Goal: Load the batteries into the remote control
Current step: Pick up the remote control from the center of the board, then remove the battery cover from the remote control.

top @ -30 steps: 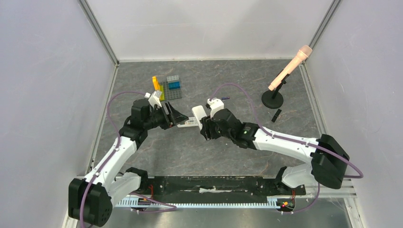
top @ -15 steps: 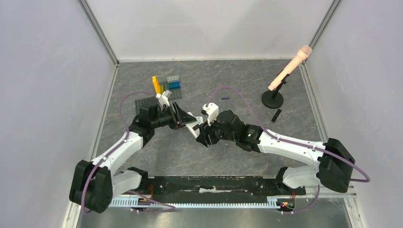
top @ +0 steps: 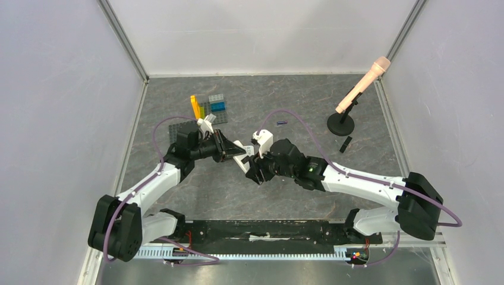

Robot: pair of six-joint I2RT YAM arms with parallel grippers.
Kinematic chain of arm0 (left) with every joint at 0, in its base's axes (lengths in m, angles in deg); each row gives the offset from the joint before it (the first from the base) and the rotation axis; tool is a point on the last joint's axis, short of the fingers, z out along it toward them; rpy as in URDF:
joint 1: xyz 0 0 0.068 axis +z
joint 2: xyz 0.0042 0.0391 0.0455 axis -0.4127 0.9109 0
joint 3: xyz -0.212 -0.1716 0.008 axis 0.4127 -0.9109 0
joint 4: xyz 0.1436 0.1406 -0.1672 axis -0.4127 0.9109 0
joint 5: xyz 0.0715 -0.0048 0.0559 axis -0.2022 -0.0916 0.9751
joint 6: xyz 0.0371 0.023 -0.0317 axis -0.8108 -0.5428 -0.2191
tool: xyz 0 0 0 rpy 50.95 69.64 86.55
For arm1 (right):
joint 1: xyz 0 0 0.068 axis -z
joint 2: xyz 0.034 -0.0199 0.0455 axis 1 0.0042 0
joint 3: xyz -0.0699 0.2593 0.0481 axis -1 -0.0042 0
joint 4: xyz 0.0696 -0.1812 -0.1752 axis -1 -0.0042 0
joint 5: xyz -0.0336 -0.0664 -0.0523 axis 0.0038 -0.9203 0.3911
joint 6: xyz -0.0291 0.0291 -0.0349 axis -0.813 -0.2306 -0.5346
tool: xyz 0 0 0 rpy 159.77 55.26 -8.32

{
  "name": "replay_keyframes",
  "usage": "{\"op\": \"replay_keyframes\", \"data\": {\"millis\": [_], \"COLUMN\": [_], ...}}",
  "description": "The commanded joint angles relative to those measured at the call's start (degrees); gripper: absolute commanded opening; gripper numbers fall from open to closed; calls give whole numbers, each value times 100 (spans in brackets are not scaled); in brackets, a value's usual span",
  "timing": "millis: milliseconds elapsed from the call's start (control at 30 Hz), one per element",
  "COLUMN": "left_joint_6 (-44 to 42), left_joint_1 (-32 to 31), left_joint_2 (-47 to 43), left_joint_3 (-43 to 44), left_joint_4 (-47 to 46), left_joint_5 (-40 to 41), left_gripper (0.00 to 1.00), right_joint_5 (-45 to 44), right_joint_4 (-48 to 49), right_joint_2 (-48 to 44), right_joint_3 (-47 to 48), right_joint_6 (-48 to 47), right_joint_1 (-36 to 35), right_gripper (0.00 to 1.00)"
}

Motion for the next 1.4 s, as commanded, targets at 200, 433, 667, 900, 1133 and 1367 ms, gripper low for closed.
{"op": "replay_keyframes", "data": {"millis": [200, 433, 667, 900, 1133, 1367], "left_joint_6": [407, 976, 1635, 2071, 2402, 2620], "left_joint_1": [-8, -8, -13, -10, -16, -35], "left_joint_2": [-482, -893, -1154, -1343, -1310, -1296], "left_joint_3": [24, -7, 44, -11, -233, -393], "left_joint_4": [-586, -1188, -1762, -1986, -2504, -2771], "left_joint_5": [-119, -11, -12, 83, 108, -3], "left_gripper": [2, 2, 2, 2, 2, 2], "right_joint_5": [-539, -266, -10, -356, -600, -657], "right_joint_4": [780, 1800, 2967, 4021, 4371, 4430], "right_joint_2": [-642, -1232, -1280, -1417, -1444, -1268], "right_joint_3": [-464, -1145, -1378, -1913, -2229, -2121], "right_joint_6": [1587, 3439, 4643, 5375, 5694, 5770], "right_joint_1": [78, 368, 368, 368, 368, 368], "right_gripper": [86, 96, 89, 76, 68, 85]}}
